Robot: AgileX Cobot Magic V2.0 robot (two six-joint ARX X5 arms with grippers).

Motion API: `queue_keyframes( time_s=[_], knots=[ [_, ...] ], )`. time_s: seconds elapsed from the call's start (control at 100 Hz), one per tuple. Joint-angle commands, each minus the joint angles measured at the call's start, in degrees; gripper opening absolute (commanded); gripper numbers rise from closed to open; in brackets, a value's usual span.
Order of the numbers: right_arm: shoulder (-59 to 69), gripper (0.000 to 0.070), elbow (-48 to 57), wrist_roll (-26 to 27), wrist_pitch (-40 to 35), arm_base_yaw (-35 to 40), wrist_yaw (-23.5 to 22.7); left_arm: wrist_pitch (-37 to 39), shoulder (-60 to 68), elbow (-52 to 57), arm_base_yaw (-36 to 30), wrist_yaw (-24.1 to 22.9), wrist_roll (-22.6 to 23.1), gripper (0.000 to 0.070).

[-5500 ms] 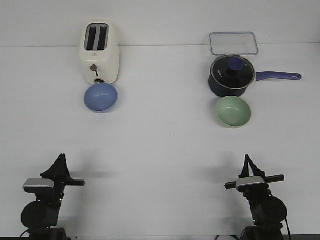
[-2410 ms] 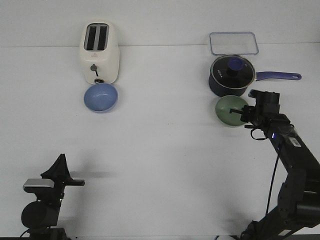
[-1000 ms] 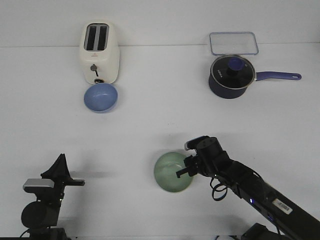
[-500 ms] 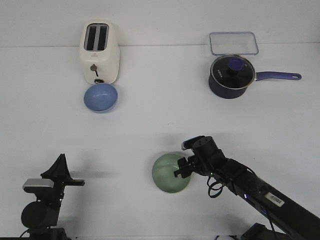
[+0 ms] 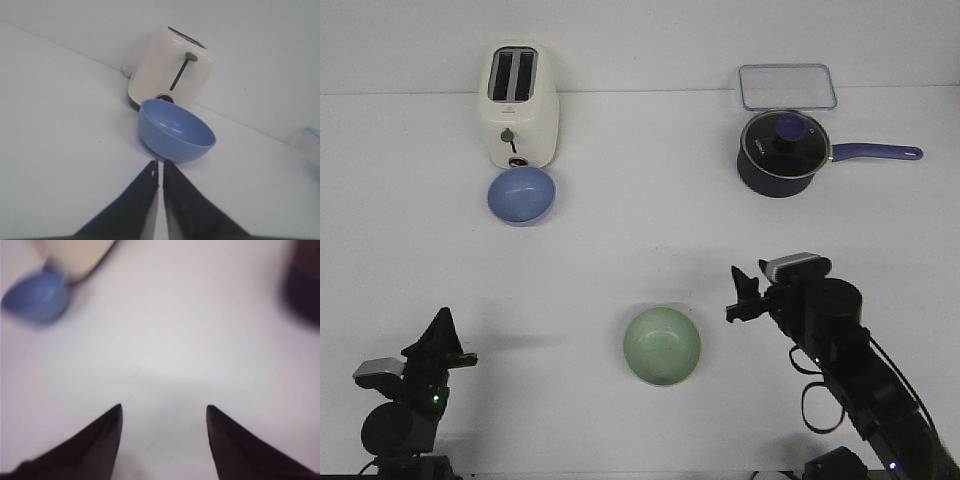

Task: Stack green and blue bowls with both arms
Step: 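Open the right gripper and pull it back from the green bowl, then reach the left gripper to the light blue bowl and grip its rim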

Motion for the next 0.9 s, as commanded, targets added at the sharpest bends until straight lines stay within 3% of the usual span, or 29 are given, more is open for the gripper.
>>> queue_keyframes(
  time_s=[0.0,0.19,0.49,0.54,0.64,0.69,0.76,0.89],
  knots=[
    [-3.04,0.0328,-2.86,-2.16,1.22,-0.98,0.72,-0.61,0.87,2.62,0.11,-0.15,-3.02,0.0015],
    [-12.07,0.0328,-11.52,-2.97,5.84,-4.48,2.32,-6.23,12.04,12.04,0.11,-0.15,-2.75,0.0015],
    [-13.51,0.0328,-13.00,-3.52,5.62,-5.33,2.86,-8.46,46.27,31.63,0.11,1.86,2.99,0.0028],
    [-13.51,0.0328,-13.00,-3.54,5.62,-5.33,2.67,-8.39,51.84,34.91,0.11,3.28,4.07,0.0115],
    [-13.51,0.0328,-13.00,-3.56,5.46,-5.33,2.64,-8.22,61.75,40.85,0.11,4.70,4.33,0.0440],
    [-13.51,0.0328,-13.00,-3.58,5.33,-5.33,2.64,-8.15,66.25,43.74,0.11,5.05,4.33,0.0545],
    [-13.51,0.0328,-13.00,-3.58,5.11,-5.33,2.64,-7.93,72.28,47.58,0.11,5.07,4.35,0.0580],
    [-13.51,0.0328,-13.00,-3.56,4.61,-5.33,1.79,-7.21,82.53,54.23,0.11,5.11,4.57,0.0580]
  ],
)
